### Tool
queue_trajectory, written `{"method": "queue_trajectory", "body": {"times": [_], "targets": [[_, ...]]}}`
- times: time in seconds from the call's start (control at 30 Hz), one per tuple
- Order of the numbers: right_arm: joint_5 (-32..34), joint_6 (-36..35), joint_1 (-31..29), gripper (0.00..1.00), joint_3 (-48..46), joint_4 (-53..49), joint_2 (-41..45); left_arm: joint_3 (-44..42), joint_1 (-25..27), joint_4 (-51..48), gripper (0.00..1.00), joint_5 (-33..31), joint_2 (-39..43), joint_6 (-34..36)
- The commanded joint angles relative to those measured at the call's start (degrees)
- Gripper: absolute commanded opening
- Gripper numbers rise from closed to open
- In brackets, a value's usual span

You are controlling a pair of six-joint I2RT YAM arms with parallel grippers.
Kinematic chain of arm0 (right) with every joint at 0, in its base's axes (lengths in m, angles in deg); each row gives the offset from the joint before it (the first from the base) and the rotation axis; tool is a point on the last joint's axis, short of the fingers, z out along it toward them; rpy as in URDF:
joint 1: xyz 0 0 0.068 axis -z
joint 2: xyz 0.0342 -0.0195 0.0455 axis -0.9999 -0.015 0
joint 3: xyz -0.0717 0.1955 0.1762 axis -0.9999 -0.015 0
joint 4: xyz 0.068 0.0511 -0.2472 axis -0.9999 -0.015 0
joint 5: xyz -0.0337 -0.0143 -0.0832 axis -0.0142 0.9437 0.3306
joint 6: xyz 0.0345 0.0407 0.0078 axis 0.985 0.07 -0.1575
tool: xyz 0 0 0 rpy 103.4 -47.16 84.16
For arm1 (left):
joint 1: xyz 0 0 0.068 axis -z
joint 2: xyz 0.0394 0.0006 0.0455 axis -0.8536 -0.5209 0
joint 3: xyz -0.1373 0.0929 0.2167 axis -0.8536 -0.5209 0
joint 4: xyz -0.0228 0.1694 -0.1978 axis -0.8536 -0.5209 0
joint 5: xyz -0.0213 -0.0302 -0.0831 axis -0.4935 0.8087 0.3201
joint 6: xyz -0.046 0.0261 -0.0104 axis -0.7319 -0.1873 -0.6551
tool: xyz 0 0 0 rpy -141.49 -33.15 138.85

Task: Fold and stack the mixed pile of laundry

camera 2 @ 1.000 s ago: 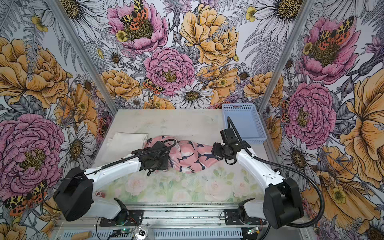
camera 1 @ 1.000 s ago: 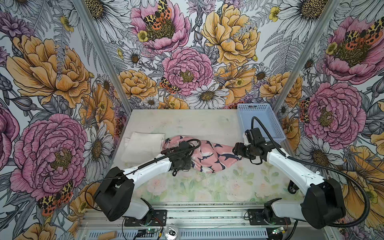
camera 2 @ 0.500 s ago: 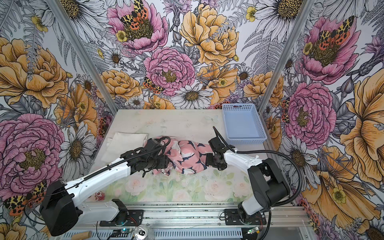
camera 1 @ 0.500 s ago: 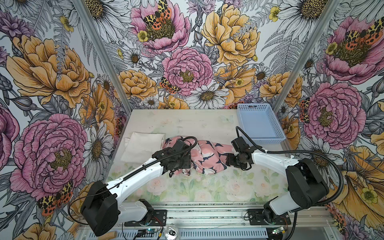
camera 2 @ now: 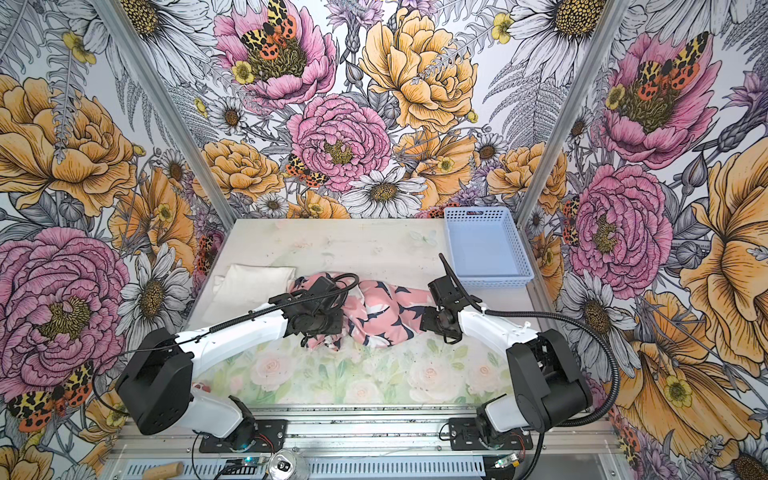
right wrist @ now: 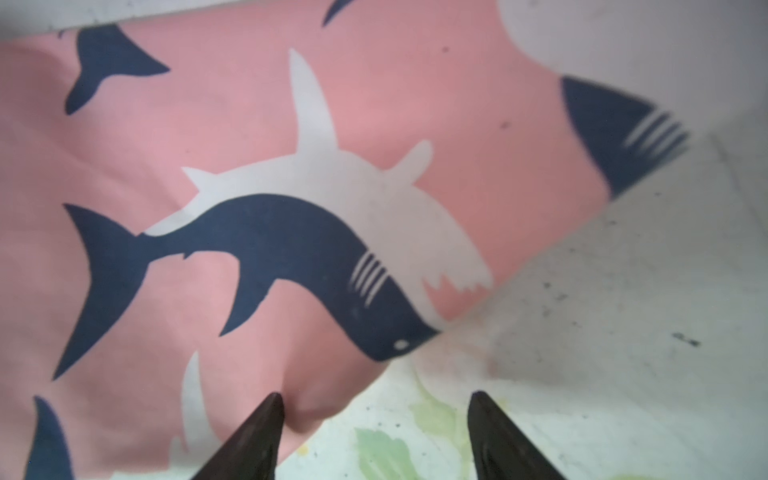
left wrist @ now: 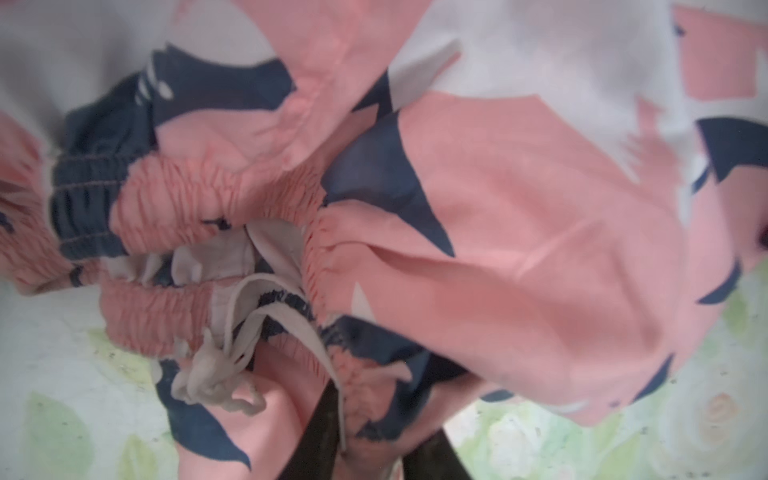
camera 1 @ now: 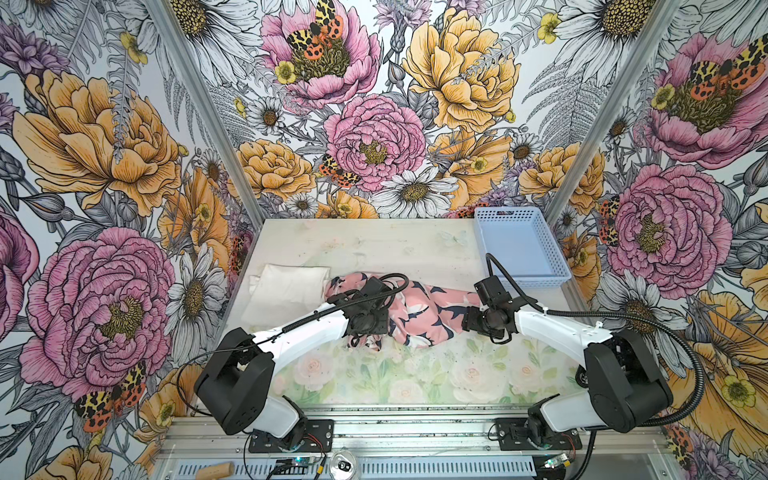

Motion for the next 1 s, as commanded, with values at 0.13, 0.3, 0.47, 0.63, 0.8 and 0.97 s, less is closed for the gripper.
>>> {"method": "queue_trajectory", "body": {"times": [0.13,0.3,0.47,0.63,0.8,0.97], "targets": [[0.8,-3.6,3.4,0.78,3.2,6.1,-2.8,1.8,-0.4,0.4,0.00,1.7,3.7,0.2],[0.9,-3.6,4.5,0.68,6.7,8.9,-7.4,2.7,-0.5,-2.7,0.00,1.3,6.9,0.0],[-1.3,-3.7,5.3,0.04,7.5,7.7,-6.7,6.0,-0.7,-8.7,0.00,0.2,10.1,1.6],[-0.3,-4.2,5.3,0.00,7.0,-4.9,8.8,10.8,-0.9,-17.8,0.00,0.3,13.9,4.5],[0.9,-5.3,5.4,0.00,14.3,-23.5,24.8,15.1,-0.3,-25.8,0.00,-0.2,21.1,4.7],[1.8,-7.1,5.4,0.00,28.5,-36.5,28.3,22.9,-0.1,-32.7,0.00,-1.9,26.9,3.5]]}}
